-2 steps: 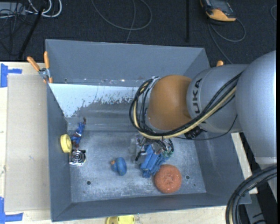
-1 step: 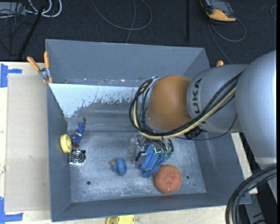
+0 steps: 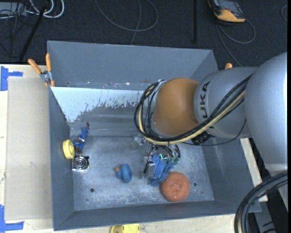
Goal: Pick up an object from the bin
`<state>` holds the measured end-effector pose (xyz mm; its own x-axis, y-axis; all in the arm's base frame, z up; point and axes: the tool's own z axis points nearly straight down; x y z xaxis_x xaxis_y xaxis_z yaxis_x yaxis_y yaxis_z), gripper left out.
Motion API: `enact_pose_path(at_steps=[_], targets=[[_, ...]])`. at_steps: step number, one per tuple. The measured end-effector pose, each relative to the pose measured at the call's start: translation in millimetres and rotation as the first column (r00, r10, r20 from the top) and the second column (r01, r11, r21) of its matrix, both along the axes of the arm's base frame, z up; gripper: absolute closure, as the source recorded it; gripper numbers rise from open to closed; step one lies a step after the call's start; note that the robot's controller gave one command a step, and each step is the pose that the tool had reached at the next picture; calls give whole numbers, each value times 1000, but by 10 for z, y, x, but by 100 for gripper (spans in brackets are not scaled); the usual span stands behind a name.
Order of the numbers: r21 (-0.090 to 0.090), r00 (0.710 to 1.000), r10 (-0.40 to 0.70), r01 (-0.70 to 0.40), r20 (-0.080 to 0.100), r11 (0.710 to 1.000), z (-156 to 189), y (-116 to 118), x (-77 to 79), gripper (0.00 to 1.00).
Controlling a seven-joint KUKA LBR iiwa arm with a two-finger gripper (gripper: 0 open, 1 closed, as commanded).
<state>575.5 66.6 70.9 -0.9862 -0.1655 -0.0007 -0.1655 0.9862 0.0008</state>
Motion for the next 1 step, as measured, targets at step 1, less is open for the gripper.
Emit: enact_pose_path(at_steps=[1], targets=[[0, 998, 56, -56, 0, 998, -6, -262, -280, 0]])
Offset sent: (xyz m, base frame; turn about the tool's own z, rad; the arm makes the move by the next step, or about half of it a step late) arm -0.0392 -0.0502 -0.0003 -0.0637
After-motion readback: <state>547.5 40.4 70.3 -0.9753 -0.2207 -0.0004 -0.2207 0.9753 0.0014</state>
